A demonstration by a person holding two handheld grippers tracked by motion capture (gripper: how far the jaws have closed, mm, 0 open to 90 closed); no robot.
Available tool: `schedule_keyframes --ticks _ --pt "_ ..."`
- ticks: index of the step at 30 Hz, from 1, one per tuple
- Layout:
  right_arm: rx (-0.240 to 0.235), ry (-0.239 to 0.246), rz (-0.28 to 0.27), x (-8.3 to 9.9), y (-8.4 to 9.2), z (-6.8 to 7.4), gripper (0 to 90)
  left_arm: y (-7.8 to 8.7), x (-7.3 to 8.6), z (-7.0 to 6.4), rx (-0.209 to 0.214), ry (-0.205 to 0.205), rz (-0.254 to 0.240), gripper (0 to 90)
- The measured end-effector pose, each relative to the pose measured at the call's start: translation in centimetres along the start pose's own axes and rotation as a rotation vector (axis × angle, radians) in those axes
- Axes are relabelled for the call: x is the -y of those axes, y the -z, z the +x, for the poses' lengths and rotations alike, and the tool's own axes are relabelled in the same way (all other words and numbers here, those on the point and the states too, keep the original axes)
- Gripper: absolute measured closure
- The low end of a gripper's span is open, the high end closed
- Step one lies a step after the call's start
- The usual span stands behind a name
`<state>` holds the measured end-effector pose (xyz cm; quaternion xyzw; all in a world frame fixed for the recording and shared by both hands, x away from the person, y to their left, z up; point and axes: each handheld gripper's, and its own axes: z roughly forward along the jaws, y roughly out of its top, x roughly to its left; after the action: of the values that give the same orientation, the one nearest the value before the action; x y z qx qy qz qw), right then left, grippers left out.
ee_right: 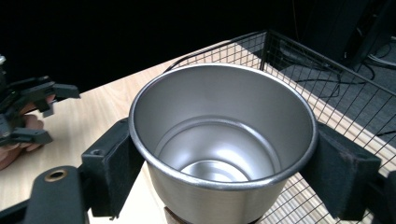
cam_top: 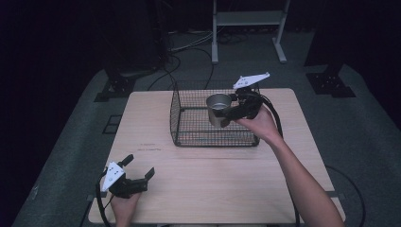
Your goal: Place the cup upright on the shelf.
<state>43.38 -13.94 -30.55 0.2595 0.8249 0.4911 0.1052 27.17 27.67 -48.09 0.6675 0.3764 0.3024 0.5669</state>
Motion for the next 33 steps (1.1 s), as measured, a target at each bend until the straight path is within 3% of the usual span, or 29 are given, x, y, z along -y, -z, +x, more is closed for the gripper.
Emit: schedule_keyframes --ticks 33 --pt "0.049 -0.073 0.037 -3.2 -4.4 -3.9 17.6 0.0 -0.1 0.1 0.004 0.001 -0.003 0.0"
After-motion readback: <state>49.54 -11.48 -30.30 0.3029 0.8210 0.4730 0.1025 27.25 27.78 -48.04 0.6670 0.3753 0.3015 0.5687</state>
